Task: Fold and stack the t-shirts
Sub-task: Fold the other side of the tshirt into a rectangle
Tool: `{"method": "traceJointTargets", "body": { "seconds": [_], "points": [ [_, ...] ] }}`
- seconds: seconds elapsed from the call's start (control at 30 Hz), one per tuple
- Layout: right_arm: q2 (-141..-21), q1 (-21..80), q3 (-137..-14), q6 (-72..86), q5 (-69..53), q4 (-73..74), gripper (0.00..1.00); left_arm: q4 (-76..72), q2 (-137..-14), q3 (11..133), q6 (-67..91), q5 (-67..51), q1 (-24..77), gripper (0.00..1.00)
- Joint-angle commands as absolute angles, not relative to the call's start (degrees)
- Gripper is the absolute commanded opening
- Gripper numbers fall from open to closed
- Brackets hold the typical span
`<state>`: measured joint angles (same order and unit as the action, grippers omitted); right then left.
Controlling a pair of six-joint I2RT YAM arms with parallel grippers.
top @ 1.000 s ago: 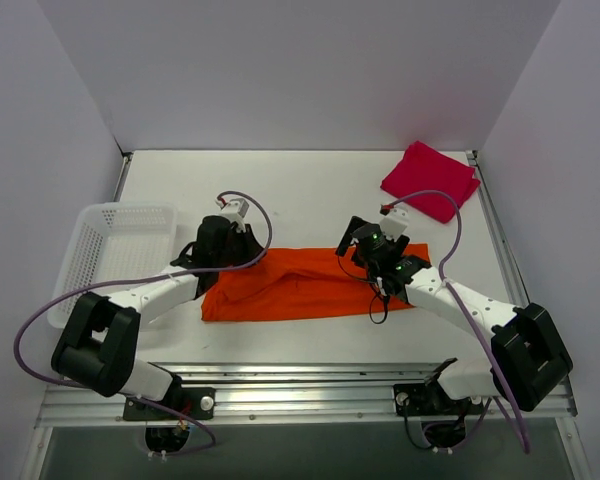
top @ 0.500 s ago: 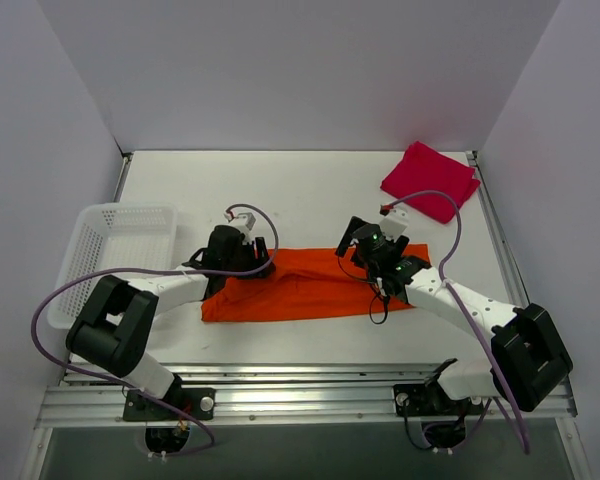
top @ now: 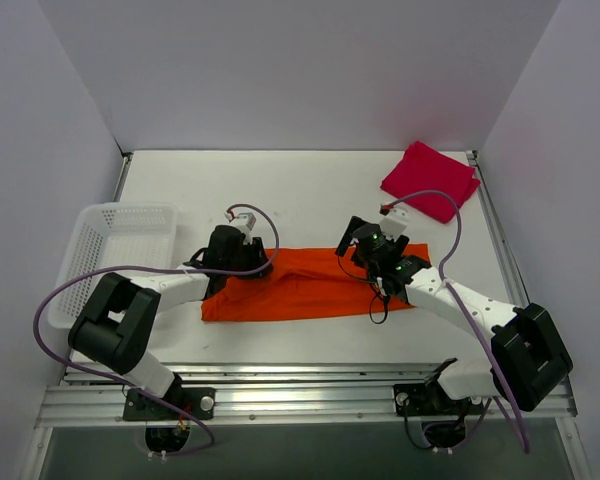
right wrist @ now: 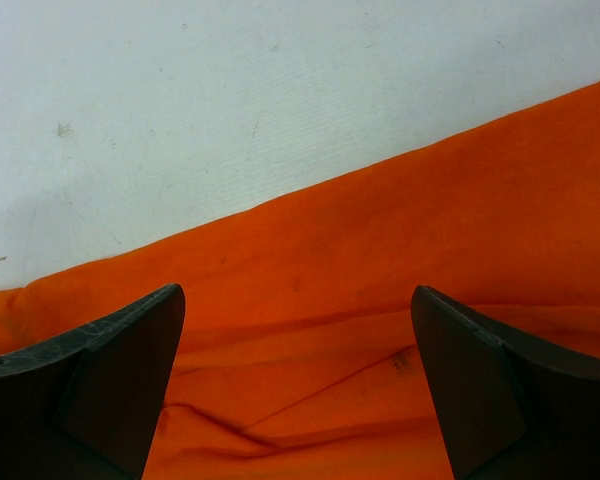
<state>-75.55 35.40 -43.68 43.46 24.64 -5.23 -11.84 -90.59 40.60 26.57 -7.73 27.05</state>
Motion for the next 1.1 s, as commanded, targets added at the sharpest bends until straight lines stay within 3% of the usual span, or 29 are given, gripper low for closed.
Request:
{"method": "traceJointTargets", "body": {
  "seconds": [0.0,0.33,0.5,0.7,0.97,1.07],
  "points": [
    [-74.9,35.7,-44.1,43.7,26.0,-5.4,0.92,-14.8,-89.2,40.6,26.1,-7.7,26.9,0.50],
    [-75.2,35.7,-44.1,43.5,25.9,-5.5,0.92,-13.8,-88.2,40.5,26.2,-7.5,26.9,0.22],
    [-75.5,35.7,-44.2,43.6,25.8,-5.6,0.92,-13.4,-87.3,40.3,26.2,-7.1,26.9,0.14],
    [-75.1,35.7,-44.1,43.6,25.8,-5.4,0.91,-11.7,-81.3,37.8,28.4,-6.6,27.9,0.11],
    [-73.4,36.0,-43.8,44.2,26.5,-4.7,0.91,-3.7,-68.4,33.0,32.3,5.0,37.3,0.11],
    [-72.3,36.4,-43.4,44.7,27.1,-4.2,0.91,-1.9,-66.7,30.7,35.2,6.8,39.6,0.20]
  ]
}}
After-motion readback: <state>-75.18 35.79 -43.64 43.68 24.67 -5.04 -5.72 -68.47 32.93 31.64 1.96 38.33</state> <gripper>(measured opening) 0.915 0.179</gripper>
